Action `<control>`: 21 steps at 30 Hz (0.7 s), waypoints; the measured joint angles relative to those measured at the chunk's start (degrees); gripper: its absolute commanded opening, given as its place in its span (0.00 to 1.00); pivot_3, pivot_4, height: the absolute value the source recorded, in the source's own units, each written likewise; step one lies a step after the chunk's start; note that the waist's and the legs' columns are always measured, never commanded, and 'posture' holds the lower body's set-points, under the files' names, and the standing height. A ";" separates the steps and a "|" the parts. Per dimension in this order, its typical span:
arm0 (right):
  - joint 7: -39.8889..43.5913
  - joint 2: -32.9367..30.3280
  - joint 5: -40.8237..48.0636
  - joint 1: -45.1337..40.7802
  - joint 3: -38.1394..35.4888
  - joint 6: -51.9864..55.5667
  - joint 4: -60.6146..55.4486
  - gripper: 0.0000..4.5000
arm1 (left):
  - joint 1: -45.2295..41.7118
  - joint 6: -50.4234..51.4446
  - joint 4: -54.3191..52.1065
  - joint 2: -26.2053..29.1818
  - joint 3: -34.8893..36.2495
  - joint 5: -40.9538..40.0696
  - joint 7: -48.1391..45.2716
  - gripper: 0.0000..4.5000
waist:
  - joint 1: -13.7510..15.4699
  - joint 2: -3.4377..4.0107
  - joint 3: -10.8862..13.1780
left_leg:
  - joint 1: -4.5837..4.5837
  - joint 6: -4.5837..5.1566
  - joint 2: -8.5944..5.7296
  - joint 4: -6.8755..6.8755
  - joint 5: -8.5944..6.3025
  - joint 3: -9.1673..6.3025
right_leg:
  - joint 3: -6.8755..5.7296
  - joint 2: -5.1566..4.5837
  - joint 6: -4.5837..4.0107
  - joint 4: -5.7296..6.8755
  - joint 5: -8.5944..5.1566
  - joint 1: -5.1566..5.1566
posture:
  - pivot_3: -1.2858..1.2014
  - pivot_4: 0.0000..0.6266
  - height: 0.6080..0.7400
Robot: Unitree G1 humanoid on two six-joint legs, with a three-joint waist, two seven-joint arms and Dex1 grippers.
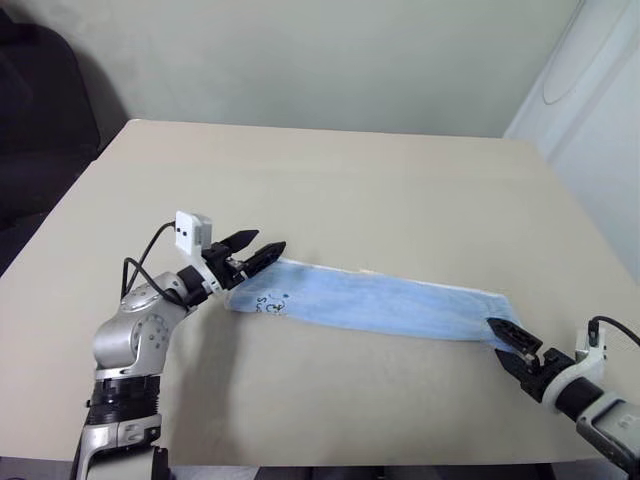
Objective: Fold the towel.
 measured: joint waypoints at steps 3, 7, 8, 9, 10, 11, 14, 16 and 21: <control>-1.85 0.42 0.06 -1.55 1.18 -2.31 0.29 0.99 | -0.01 0.01 -0.01 -0.03 -0.03 0.00 0.17 1.00 | -0.02 -0.01 0.00 | -0.01 0.00 -0.01 0.01 0.00 0.00 | 0.01 -0.01 0.00 -0.09 0.00 0.01 | 0.52 0.24 1.00; -2.61 0.76 -0.06 -2.54 2.10 -4.09 1.29 0.99 | -0.01 0.01 -0.34 -0.04 -0.05 -0.01 0.27 1.00 | -0.02 -0.12 -0.07 | -0.05 0.00 -0.01 0.03 0.00 0.00 | 0.02 -0.01 0.00 -0.12 0.00 0.00 | 0.52 0.24 1.00; -2.43 0.76 -0.16 -2.58 2.20 -4.09 1.79 0.99 | -0.01 0.01 -0.44 -0.04 -0.05 -0.02 0.27 1.00 | -0.02 -0.19 -0.12 | -0.04 0.00 0.00 0.04 0.00 0.00 | 0.02 -0.01 0.00 -0.12 0.00 0.00 | 0.52 0.24 1.00; -1.98 0.76 -0.35 -2.62 2.33 -4.09 2.59 0.95 | -0.01 0.01 -0.52 -0.04 -0.05 -0.04 0.28 1.00 | -0.02 -0.28 -0.18 | -0.04 0.00 0.00 0.04 0.00 0.00 | 0.02 -0.02 0.00 -0.12 -0.01 0.01 | 0.52 0.24 1.00; -1.31 0.77 -0.77 -2.66 2.52 -4.08 3.46 0.90 | -0.01 0.01 -0.55 -0.04 -0.05 -0.05 0.31 1.00 | -0.03 -0.42 -0.27 | -0.04 0.00 0.00 0.04 0.00 0.00 | 0.02 -0.02 -0.01 -0.14 -0.01 0.00 | 0.52 0.24 1.00; -0.88 0.82 -1.26 -2.73 2.67 -4.08 4.23 0.86 | 0.00 0.01 -0.59 -0.06 -0.05 -0.06 0.33 1.00 | -0.03 -0.54 -0.34 | -0.06 0.00 0.00 0.04 0.00 0.00 | 0.03 -0.03 -0.01 -0.19 -0.01 0.00 | 0.52 0.24 1.00; 0.89 1.68 -3.13 -2.57 2.73 -4.16 5.68 0.63 | 0.00 0.01 -0.72 -0.06 -0.03 -0.08 0.42 1.00 | -0.03 -0.71 -0.45 | -0.14 0.01 -0.01 0.06 0.00 0.00 | 0.03 -0.04 -0.02 -0.22 -0.01 -0.04 | 0.52 0.24 1.00; 1.86 2.24 -4.24 -2.41 2.72 -4.48 6.18 0.46 | 0.08 0.01 -1.06 -0.08 -0.02 -0.16 0.43 1.00 | -0.02 -0.77 -0.48 | -0.19 0.02 -0.02 0.07 -0.01 0.00 | 0.03 -0.05 -0.03 -0.23 0.00 -0.08 | 0.52 0.24 1.00; 3.89 3.40 -6.57 -2.17 2.46 -5.29 6.35 0.05 | 0.34 0.02 -1.63 -0.11 0.01 -0.26 0.43 1.00 | -0.03 -0.67 -0.50 | -0.25 -0.02 -0.01 0.03 -0.05 0.00 | 0.03 -0.06 -0.08 -0.20 0.03 -0.19 | 0.52 0.24 1.00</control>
